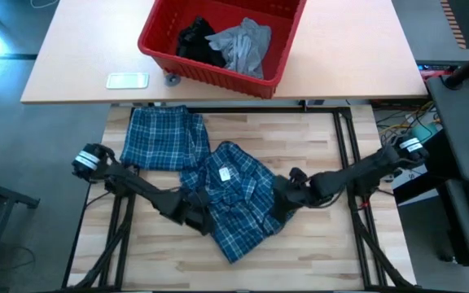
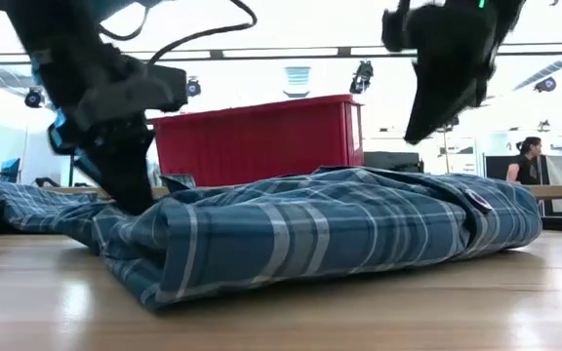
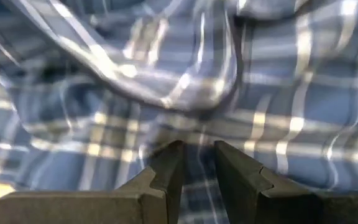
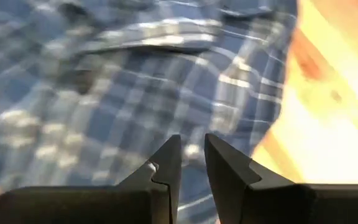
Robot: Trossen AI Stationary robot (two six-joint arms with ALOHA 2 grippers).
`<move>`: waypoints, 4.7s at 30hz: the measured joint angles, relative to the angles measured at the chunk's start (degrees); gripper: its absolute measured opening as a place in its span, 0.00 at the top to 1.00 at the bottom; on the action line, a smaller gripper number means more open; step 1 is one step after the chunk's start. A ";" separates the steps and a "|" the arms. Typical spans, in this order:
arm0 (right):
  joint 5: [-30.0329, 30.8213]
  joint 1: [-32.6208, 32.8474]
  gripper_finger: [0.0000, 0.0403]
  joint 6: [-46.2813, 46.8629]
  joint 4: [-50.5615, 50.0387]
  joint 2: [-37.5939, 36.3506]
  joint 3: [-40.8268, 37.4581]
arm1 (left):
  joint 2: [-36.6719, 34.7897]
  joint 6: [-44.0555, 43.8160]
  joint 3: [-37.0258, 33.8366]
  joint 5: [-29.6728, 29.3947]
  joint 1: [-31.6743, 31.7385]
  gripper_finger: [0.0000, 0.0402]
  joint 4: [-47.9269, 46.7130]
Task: Fold Laundry from Bin
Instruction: Fold the blue patterned long sleeve shirt
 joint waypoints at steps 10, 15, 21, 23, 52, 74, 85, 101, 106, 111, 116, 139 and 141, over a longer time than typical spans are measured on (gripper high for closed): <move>-14.32 8.28 0.84 21.97 23.91 8.89 -12.72 | -15.98 -7.99 -5.72 -2.22 -4.73 0.81 -4.21; -23.66 15.26 0.84 32.70 39.87 12.89 -8.13 | -23.92 -21.29 -16.45 -2.89 -8.23 0.81 -1.12; -17.49 13.68 0.76 14.67 9.30 6.46 3.93 | -27.96 -16.74 -20.39 -3.01 -5.52 0.73 4.11; -15.68 12.87 0.70 10.34 -2.13 4.75 7.77 | -28.82 -13.96 -20.50 -1.36 -3.11 0.66 6.25; -17.79 -18.75 0.43 18.49 14.25 -7.08 -17.84 | -5.61 9.15 -18.12 29.30 21.11 0.78 36.87; -22.90 -20.46 0.98 9.00 7.48 -4.11 -6.96 | -6.41 14.85 -1.01 33.48 21.02 0.85 -0.33; -22.91 -20.12 0.98 8.38 10.78 -1.91 -6.94 | -4.39 9.39 -2.99 32.04 21.05 0.61 2.09; -6.12 -14.65 0.98 4.84 -7.43 -9.48 15.39 | -16.04 13.90 2.99 24.18 20.01 1.00 8.05; -0.66 -16.92 0.98 3.34 -11.32 -8.80 17.44 | -17.09 20.06 1.77 14.60 24.89 1.00 7.88; -0.27 -20.30 0.98 2.08 -8.75 -3.59 13.91 | -10.00 24.12 -0.66 11.90 28.58 1.00 11.90; -0.40 -22.48 0.98 1.51 -4.59 4.50 11.36 | -2.70 23.66 -1.27 9.36 30.75 1.00 9.26; -6.41 -23.72 0.38 6.22 -13.67 0.79 15.95 | -15.75 15.11 0.98 13.88 31.75 0.38 15.19; -8.05 -23.48 0.39 6.49 -16.08 0.49 15.52 | -13.02 14.32 1.25 15.81 31.79 0.38 18.63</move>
